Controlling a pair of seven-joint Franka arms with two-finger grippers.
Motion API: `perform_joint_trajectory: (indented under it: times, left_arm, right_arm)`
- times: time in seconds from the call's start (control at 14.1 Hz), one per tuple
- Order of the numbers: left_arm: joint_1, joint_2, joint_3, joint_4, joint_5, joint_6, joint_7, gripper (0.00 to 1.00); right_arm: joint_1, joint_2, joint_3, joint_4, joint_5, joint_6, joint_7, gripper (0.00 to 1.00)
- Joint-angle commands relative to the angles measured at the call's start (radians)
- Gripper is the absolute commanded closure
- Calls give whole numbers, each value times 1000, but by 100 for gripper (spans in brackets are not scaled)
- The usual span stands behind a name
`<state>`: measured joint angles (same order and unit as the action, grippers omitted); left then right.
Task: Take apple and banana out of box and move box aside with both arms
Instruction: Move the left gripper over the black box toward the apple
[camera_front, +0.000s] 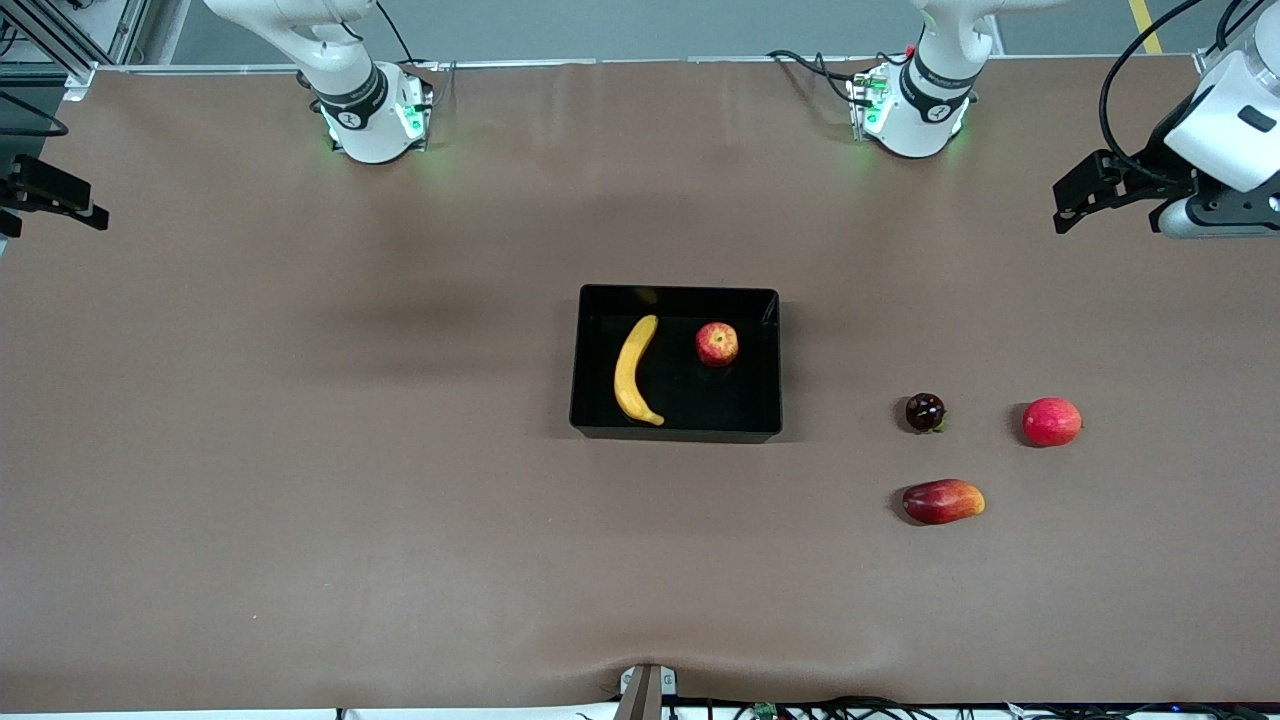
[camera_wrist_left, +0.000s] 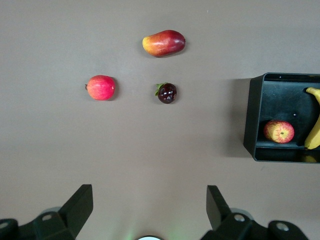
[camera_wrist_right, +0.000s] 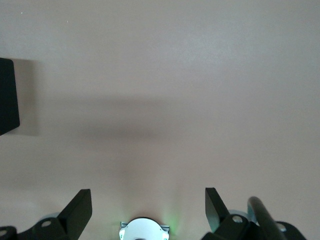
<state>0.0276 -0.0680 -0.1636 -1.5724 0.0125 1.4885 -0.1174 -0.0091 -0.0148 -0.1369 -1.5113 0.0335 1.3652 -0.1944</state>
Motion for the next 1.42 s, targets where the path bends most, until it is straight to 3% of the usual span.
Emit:
perform_joint_trajectory:
  times: [0.0, 0.78, 0.99, 1.34]
  left_arm:
    - [5, -3, 0, 14, -17, -16, 11, 0]
    - [-9, 20, -14, 9, -19, -16, -16, 0]
    - [-12, 59, -97, -3, -17, 12, -149, 0]
    - [-9, 54, -262, -185, -6, 229, -371, 0]
  right_arm:
    - [-15, -19, 8, -18, 16, 0, 1, 0]
    - [-15, -17, 10, -20, 17, 2, 3, 0]
    - [-15, -17, 8, -20, 17, 2, 3, 0]
    - [-15, -17, 8, -20, 17, 0, 3, 0]
